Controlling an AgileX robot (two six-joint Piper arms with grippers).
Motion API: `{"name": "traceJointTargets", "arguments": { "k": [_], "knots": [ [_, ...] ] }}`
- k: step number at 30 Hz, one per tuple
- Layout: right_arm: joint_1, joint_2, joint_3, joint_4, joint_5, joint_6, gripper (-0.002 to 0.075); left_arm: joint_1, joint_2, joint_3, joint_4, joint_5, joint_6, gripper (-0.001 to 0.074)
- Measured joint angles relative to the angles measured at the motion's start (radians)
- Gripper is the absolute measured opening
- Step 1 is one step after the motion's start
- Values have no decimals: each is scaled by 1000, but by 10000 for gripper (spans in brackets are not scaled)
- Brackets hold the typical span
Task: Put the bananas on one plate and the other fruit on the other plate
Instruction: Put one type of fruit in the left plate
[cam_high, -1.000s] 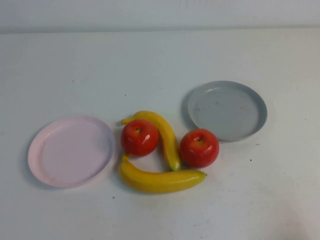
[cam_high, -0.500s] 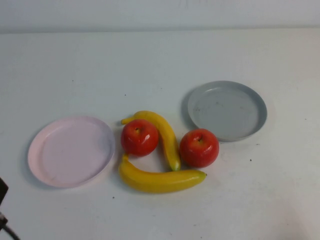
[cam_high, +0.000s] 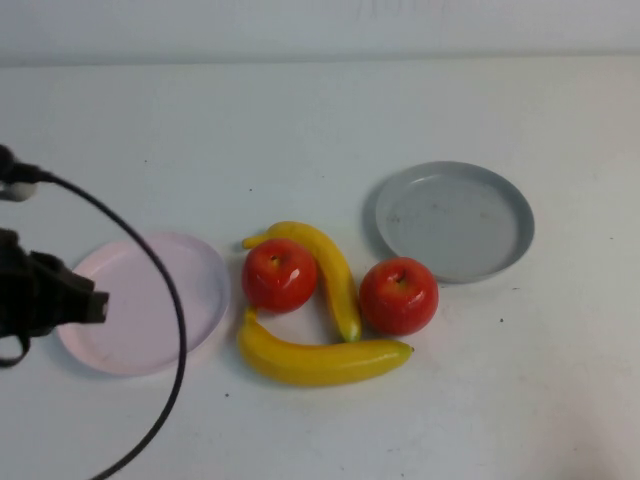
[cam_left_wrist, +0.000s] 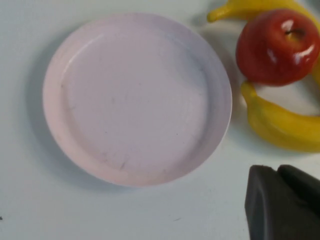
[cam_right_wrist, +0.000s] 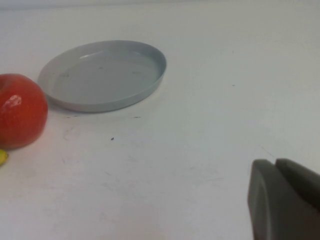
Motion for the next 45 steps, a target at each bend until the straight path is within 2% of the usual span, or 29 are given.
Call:
{"name": "traceJointTargets", "arguments": {
  "k": [5, 13, 16, 21, 23, 24, 26, 29, 31, 34, 45],
  "knots": [
    [0, 0, 0, 0, 0, 0, -18, -75, 297, -179, 30, 73, 54, -1],
    [0, 0, 0, 0, 0, 0, -18, -348, 689, -545, 190, 263, 2, -1],
    [0, 0, 0, 0, 0, 0, -18, -390, 787, -664, 228, 337, -31, -1],
    [0, 0, 0, 0, 0, 0, -18, -400, 810, -732, 208, 338, -5, 14],
    [0, 0, 0, 0, 0, 0, -18, -400, 802, -736, 190, 335, 15, 69],
    [0, 0, 0, 0, 0, 0, -18, -400, 799, -736, 185, 335, 21, 122],
    [0, 0, 0, 0, 0, 0, -18, -400, 799, -736, 181, 338, 26, 257],
    [0, 0, 0, 0, 0, 0, -18, -400, 801, -736, 184, 309, 30, 532],
    [0, 0, 0, 0, 0, 0, -18, -400, 801, -736, 206, 256, 32, 625],
    [0, 0, 0, 0, 0, 0, -18, -400, 808, -736, 242, 202, 32, 667],
    [0, 0, 0, 0, 0, 0, -18, -400, 897, -736, 299, 162, -25, 668]
  ]
}}
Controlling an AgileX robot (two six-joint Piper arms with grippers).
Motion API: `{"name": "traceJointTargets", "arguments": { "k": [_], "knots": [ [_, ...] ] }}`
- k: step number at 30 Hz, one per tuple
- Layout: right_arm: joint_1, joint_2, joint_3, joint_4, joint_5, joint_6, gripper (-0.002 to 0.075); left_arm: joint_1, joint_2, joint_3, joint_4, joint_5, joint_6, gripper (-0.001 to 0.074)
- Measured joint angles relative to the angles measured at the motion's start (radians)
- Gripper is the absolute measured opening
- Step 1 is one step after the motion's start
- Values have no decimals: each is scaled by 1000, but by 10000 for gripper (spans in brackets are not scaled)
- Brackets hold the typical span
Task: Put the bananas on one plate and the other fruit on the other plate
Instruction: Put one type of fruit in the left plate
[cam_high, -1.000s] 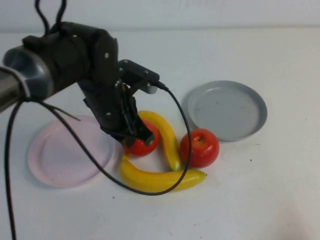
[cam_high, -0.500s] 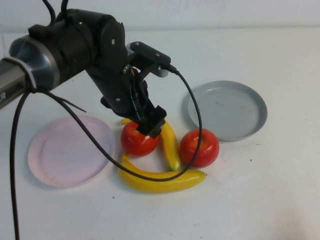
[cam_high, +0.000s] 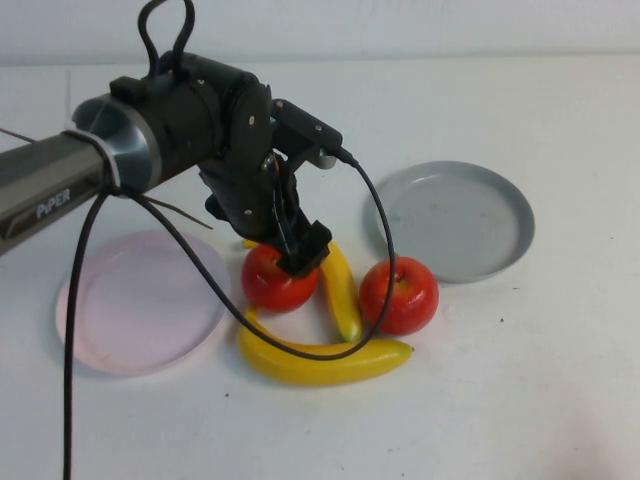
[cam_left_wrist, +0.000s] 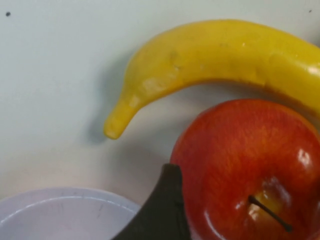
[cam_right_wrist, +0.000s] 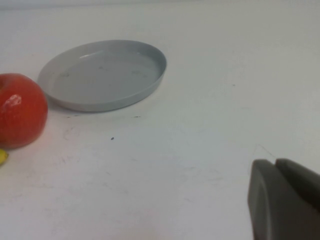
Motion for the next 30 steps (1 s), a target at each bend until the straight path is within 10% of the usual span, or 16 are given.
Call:
{"name": "traceJointTargets", "arguments": {
  "k": [30],
  "knots": [
    [0, 0, 0, 0, 0, 0, -18, 21, -19, -6, 0, -21, -26, 587]
  ]
}}
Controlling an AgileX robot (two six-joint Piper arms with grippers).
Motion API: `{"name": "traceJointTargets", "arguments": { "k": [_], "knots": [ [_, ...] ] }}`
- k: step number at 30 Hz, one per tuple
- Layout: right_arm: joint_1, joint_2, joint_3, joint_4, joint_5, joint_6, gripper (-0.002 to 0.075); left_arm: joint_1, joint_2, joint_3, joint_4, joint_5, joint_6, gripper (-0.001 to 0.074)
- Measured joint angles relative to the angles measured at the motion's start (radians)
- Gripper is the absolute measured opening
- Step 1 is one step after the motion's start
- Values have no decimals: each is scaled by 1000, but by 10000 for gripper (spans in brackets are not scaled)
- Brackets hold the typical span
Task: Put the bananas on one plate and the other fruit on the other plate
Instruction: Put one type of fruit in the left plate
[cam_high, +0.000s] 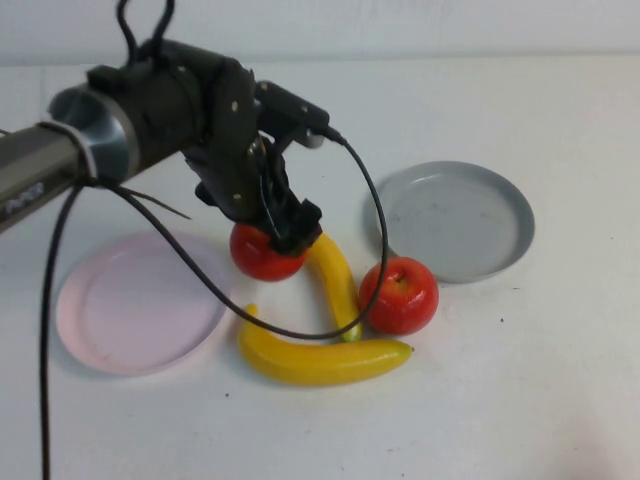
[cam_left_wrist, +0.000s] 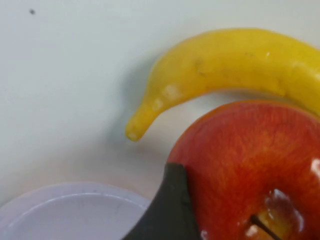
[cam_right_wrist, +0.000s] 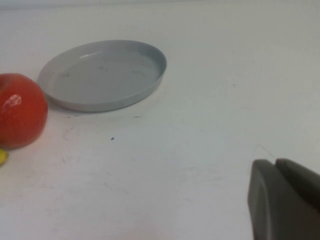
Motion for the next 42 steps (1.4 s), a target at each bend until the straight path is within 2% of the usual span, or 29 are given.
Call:
{"name": "traceJointTargets", "arguments": {
  "k": [4, 12, 18, 24, 34, 37, 42],
  "knots": [
    [0, 0, 0, 0, 0, 0, -18, 30, -108, 3, -4, 45, -30, 587],
    [0, 0, 0, 0, 0, 0, -18, 207, -144, 156, 66, 132, -157, 587],
    [0, 0, 0, 0, 0, 0, -18, 242, -144, 252, 134, 101, -150, 587],
    [0, 0, 0, 0, 0, 0, -18, 242, -144, 257, 139, 60, -114, 666],
    [0, 0, 0, 0, 0, 0, -18, 233, -184, 257, 163, 57, -231, 668],
    [0, 0, 0, 0, 0, 0, -18, 187, -222, 255, 171, 59, -271, 668],
    [0, 0, 0, 0, 0, 0, -18, 39, -256, 180, 114, 64, -232, 668]
  ]
}}
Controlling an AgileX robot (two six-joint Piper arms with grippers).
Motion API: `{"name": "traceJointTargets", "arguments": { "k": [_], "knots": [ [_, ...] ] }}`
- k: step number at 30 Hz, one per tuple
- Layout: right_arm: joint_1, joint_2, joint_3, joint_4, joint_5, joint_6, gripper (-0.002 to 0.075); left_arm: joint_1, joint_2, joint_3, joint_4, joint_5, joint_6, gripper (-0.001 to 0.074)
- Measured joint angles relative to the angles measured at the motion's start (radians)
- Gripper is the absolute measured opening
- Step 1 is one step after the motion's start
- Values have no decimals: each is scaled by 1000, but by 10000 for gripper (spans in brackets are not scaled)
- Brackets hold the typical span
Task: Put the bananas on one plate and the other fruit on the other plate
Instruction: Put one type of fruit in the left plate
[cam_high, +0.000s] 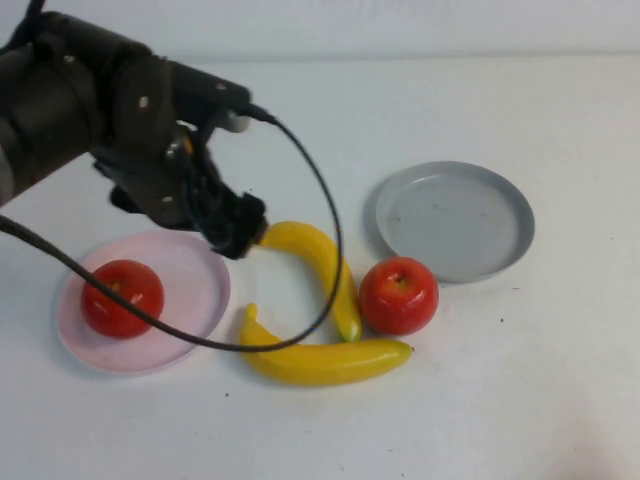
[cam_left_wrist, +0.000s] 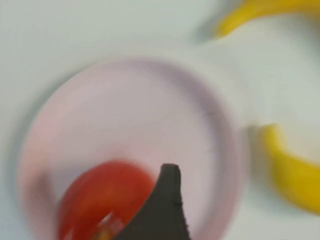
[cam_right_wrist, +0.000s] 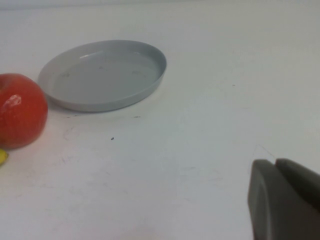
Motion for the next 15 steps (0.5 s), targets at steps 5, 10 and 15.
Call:
{"name": "traceJointTargets", "arguments": {
  "k": [5, 10, 15],
  "knots": [
    [0, 0, 0, 0, 0, 0, -18, -145, 65, -83, -120, 2, 153, 668],
    [0, 0, 0, 0, 0, 0, -18, -214, 173, -139, -140, -4, 234, 668],
    [0, 0, 0, 0, 0, 0, -18, -241, 240, -165, -140, -56, 341, 669]
  ]
}}
